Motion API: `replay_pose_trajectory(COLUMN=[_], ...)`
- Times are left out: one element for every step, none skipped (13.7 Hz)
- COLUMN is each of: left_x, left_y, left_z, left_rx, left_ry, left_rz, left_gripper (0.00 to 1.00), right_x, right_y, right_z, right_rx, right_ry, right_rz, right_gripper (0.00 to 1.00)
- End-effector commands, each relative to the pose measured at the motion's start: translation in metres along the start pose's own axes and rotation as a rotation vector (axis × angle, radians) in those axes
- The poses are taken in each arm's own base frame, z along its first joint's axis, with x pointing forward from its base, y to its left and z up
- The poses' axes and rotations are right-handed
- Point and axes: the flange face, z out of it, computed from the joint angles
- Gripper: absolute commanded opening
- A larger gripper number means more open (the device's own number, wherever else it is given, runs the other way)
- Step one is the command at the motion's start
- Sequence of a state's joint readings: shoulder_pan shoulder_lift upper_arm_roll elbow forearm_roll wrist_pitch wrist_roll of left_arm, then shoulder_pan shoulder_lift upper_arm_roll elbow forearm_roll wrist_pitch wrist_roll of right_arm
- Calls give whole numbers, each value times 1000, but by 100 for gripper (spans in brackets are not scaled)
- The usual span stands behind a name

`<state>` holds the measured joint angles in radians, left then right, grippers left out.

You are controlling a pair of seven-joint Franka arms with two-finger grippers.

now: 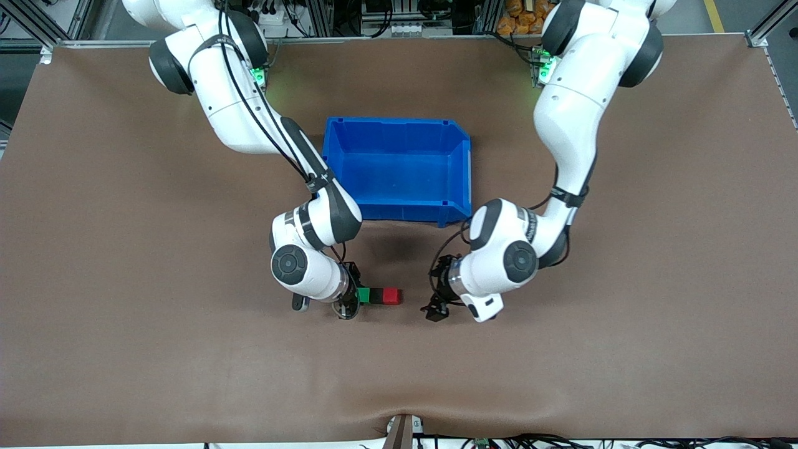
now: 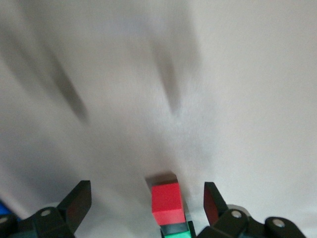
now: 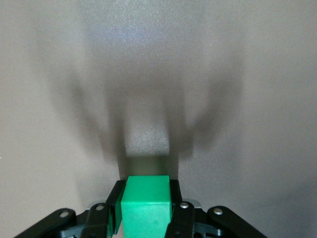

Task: Attach green and red cubes to black cube
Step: 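Set the red cube and green cube beside the black cube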

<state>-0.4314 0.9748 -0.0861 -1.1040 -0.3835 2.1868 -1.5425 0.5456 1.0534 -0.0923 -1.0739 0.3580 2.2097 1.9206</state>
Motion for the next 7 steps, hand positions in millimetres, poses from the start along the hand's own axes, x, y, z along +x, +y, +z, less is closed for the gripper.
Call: replay_pose_trajectory(left_x=[14,20,26,36,45,52,62], left_y=[0,-1,-1,-1,0,-1,0], left_z=[-27,-31,-38,-43,-54,-64,-80], left_rx=[34,48,59,75,85,97,108], left_ry=[12,9,7,10,21,39,61], left_rz=[60,98,141,176,197,224,259], left_gripper=[100,100,100,100,100,100,100], right_x=[-10,-8,-7,-6,-5,0,7], right_y=[14,14,15,14,10,7,5], right_z=[18,19,20,17,4,-6,-15], right_rx=[-1,11,12,13,17,2,-34], right_ry=[78,117,133,136,132,134,143], right_rz=[-49,-79,-101,-108,-137,-174,-221], right_gripper=[100,100,100,100,100,100,100])
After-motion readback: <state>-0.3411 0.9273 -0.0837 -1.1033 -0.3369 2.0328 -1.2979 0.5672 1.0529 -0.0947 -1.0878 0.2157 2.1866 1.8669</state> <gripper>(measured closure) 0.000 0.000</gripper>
